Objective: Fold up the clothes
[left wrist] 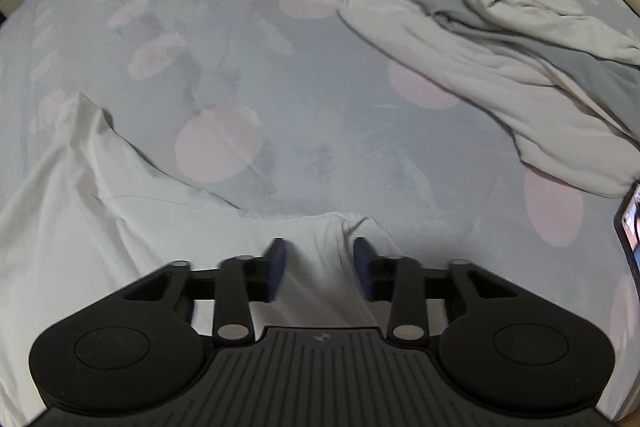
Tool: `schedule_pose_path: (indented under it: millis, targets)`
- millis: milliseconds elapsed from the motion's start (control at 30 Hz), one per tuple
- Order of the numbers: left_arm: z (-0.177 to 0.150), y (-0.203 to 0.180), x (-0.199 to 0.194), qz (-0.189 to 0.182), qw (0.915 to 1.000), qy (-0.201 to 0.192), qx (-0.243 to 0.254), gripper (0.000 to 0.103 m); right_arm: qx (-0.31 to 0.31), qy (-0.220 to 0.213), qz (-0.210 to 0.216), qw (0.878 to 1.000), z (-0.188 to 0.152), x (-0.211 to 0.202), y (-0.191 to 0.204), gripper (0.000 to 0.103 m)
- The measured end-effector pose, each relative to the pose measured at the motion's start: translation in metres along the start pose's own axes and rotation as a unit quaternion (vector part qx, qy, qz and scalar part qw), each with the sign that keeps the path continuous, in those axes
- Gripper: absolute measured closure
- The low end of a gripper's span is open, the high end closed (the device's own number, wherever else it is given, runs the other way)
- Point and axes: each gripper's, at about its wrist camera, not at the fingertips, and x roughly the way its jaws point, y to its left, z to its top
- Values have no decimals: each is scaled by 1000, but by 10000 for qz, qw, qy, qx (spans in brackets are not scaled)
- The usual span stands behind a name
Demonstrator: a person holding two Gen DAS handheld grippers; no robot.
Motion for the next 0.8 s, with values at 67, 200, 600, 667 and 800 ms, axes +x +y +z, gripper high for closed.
schedule_pose_path:
  millis: [67,200,600,667,800]
  targets:
    - [1,1,4,-47,10000,36,-2,94,43,-34,84,10000,0,-4,-3,96]
    - [7,3,-3,-101,9999,51,67,100,268,-108,379,9989,-1,-19,-11,100]
    - [34,29,-9,-601,9916,316,-1105,101,-18,5,-446,9990,10,-109,-43,101]
    - [32,43,-2,-840,9818,399,-1653,101,35,109,-408,9991,7,-112,-50,101]
    - [27,61,4,-1262,9648,440,-2264,101,114,248,-112,9996,-1,-113,-51,101]
